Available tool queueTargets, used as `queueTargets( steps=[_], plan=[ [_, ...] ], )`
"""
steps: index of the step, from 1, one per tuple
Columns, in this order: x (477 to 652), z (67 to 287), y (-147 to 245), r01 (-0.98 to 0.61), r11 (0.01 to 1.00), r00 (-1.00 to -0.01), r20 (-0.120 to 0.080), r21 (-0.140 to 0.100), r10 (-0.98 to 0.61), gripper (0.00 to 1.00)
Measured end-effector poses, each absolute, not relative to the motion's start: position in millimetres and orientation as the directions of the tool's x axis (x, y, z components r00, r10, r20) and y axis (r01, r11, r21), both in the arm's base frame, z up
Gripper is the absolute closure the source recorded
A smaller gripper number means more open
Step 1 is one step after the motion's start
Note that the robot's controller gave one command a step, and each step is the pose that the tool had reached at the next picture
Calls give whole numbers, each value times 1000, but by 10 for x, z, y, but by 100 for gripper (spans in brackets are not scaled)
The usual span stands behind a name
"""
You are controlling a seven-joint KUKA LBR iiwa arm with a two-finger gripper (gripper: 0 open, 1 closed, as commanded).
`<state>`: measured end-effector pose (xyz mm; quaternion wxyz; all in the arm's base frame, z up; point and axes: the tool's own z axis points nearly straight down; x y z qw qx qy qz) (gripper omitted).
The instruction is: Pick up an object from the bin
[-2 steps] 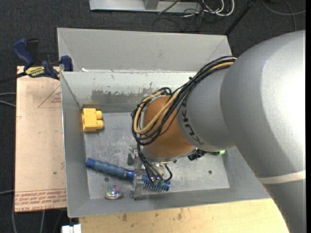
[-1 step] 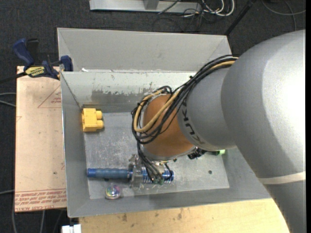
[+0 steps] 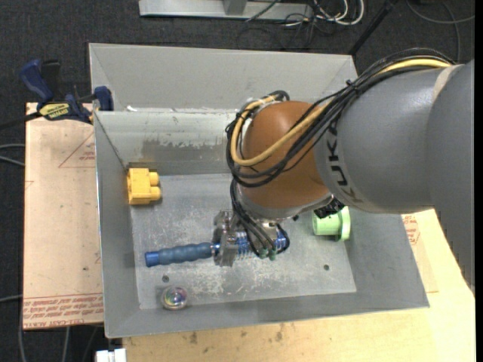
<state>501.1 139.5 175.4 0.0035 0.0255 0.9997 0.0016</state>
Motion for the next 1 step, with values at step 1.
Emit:
queueTargets(
  steps=[1],
  plan=[
    [5015,2478,1380,46,999,-999,-8,4,46,100]
  ],
)
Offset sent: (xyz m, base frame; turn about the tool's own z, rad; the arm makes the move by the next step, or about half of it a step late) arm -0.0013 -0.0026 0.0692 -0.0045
